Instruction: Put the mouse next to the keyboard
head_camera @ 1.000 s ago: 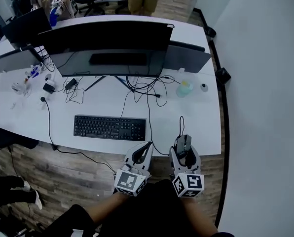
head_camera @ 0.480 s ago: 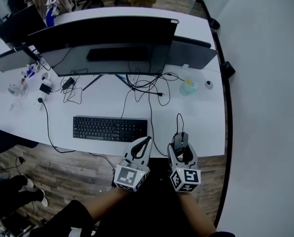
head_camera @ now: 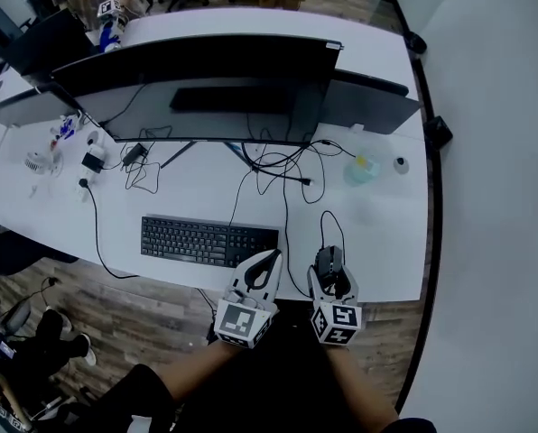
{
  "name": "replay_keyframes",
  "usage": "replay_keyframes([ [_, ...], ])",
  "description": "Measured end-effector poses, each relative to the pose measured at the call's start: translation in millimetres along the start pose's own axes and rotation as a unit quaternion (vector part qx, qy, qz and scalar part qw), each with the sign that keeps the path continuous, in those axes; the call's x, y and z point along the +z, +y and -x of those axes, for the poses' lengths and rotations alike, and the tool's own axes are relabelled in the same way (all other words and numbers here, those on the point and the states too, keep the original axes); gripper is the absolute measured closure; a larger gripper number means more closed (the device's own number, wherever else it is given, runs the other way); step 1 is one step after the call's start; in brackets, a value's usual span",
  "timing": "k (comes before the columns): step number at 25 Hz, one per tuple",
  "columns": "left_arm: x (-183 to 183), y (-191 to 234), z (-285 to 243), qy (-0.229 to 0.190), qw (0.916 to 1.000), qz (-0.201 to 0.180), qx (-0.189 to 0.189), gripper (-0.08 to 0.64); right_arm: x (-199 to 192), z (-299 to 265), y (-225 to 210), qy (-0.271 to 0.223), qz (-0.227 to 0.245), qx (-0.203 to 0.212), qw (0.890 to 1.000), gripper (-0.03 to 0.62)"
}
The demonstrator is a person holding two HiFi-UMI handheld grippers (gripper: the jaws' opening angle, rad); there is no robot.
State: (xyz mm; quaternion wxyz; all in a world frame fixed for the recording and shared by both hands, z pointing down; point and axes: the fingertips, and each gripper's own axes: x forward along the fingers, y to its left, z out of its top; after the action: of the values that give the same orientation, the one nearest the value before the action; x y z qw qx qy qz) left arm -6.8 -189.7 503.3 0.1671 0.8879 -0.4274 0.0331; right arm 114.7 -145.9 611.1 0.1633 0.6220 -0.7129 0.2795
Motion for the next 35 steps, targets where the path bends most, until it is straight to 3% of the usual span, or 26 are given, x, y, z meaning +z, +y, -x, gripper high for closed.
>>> replay_keyframes([
  [6, -9, 3, -20, 0.025, 0.9996, -0.010, 0.009, 0.556, -19, -34, -16, 0.034, 0.005, 0.000, 0.999, 0.285],
  [16, -21, 14, -37, 0.040, 0.9986, 0.006, 0.035, 0.557, -60, -78, -23, 0.108, 0.012, 0.019, 0.994, 0.285],
  [25, -22, 26, -45, 0.042, 0.9979, 0.005, 0.049, 0.556, -92, -108, -30, 0.151, 0.027, -0.005, 0.988, 0.285],
  [35, -26, 26, -40, 0.051, 0.9976, 0.003, 0.046, 0.556, -101, -114, -29, 0.158, 0.048, -0.018, 0.986, 0.285],
])
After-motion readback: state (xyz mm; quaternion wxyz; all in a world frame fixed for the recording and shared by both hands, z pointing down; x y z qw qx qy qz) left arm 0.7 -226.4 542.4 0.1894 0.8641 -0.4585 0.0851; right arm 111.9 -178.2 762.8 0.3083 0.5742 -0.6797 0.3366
